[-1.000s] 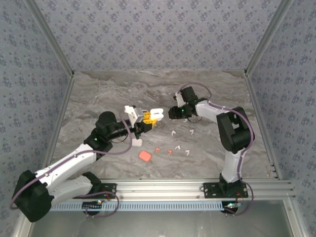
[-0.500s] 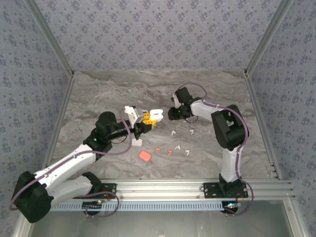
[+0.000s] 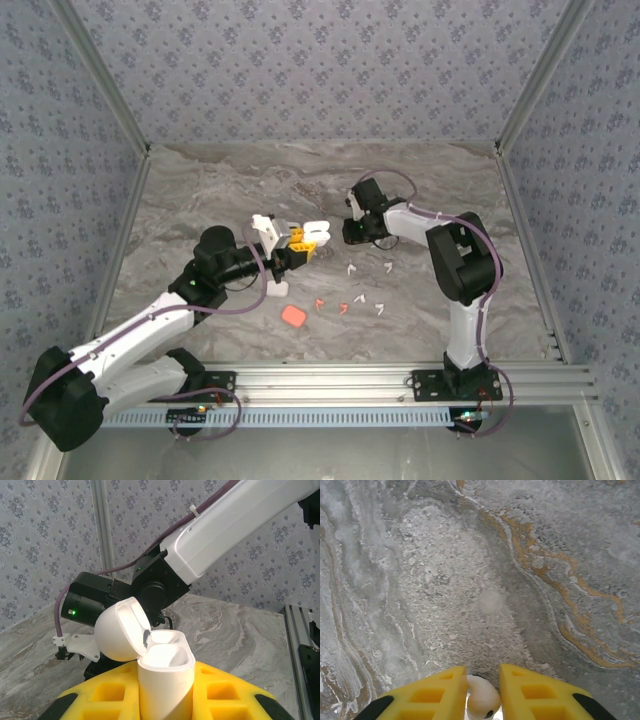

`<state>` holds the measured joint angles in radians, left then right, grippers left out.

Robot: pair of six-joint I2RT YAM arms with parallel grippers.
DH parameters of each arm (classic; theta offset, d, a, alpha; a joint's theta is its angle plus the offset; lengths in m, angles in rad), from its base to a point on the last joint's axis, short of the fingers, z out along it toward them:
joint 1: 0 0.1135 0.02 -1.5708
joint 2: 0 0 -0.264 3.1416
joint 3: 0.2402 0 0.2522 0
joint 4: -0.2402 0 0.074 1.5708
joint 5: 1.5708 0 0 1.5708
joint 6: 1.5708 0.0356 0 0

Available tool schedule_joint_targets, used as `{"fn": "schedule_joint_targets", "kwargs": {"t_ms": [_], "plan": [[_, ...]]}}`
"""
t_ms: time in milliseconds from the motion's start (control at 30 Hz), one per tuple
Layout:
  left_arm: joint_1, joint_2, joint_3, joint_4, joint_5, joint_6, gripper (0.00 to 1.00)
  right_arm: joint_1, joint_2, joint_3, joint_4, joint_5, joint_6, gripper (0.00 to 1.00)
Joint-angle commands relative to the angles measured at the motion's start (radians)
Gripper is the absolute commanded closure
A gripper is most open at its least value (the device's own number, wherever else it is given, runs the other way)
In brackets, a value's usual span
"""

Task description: Insert the wireless bluetooth earbuds into the charging case

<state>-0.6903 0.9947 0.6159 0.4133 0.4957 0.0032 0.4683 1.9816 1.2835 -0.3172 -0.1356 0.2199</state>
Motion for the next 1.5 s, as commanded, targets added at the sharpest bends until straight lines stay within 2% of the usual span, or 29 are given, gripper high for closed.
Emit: {"fn": "schedule_joint_targets", "kwargs": {"t_ms": [0,200,300,500,767,967,1167,1467], "plan": [[-0.007,-0.018,0.015,0.012,-0.011,0.002,1.0,0.012,-0.021,-0.02,-0.054,0.026,-0.002,0.79],[-0.007,-0.023,0.009,0.013,-0.019,-0.002,1.0,0.013,-0.063,-0.038,-0.05,0.037,-0.021,0.82],[-0.007,-0.027,0.005,0.011,-0.023,-0.01,1.0,0.015,-0.131,-0.074,-0.017,0.039,-0.058,0.82],[-0.007,-0.014,-0.008,0.035,-0.016,-0.04,1.0,0.01,-0.381,-0.206,0.049,0.037,-0.175,0.81],[-0.007,0.097,-0.003,0.11,0.039,-0.117,1.0,0.024,-0.736,-0.296,0.103,-0.059,-0.264,0.81],[-0.007,0.172,0.032,0.13,0.077,-0.149,1.0,0.075,-0.904,-0.316,0.17,-0.095,-0.291,0.81],[-0.007,0.221,0.063,0.124,0.118,-0.166,1.0,0.16,-0.974,-0.33,0.221,-0.091,-0.339,0.81],[-0.006,0.239,0.076,0.127,0.148,-0.174,1.0,0.251,-0.946,-0.346,0.244,-0.08,-0.414,0.8]]}}
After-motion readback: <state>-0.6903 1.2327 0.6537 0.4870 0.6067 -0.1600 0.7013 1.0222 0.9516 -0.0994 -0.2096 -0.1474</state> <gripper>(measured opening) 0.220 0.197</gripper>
